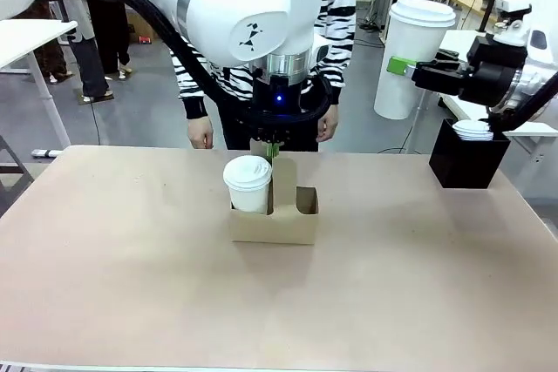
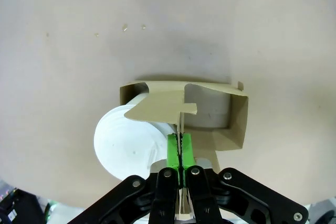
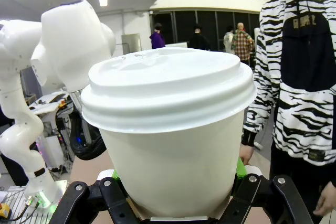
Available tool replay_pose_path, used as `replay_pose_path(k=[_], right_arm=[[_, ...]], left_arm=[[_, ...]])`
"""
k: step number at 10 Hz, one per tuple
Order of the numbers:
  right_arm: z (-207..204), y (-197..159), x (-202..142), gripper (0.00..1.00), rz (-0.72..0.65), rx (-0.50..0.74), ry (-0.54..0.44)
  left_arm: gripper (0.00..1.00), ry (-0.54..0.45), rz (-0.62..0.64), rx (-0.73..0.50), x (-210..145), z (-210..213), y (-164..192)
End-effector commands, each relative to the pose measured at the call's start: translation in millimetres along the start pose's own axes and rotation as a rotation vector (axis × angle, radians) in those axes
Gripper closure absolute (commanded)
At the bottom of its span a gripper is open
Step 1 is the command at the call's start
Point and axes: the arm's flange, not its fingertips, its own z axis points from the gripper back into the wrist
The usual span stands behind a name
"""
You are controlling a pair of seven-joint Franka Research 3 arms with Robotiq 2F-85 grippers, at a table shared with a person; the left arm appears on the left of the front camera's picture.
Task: Pour a drink into a cup and package it in a carrier.
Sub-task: Position the Cup Carrier in the center of the table, then insert the held 600 ml Paper Cup into the Cup Carrier.
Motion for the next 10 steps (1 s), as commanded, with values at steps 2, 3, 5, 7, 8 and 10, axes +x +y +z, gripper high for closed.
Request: replay_pose_path(k=[2,3,5,7,8,10], right_arm=[[-1,0,3,0.19,0.015,0.003,-0.015],[-1,0,3,0.19,0.015,0.003,-0.015],[-1,0,3,0.19,0.015,0.003,-0.015],[-1,0,3,0.19,0.015,0.003,-0.015],[-1,0,3,0.19,0.015,0.003,-0.015],[-1,0,3,0.19,0.015,0.003,-0.015]], left_arm=[[0.98,0.0,0.0,0.0,0,0,0],[0.98,0.0,0.0,0.0,0,0,0],[0.98,0.0,0.0,0.0,0,0,0],[0.41,-0.003,-0.002,-0.003,-1,2,-3],[0.41,-0.014,-0.017,0.026,-3,6,9],[0.39,-0.01,-0.042,-0.005,-1,35,27]])
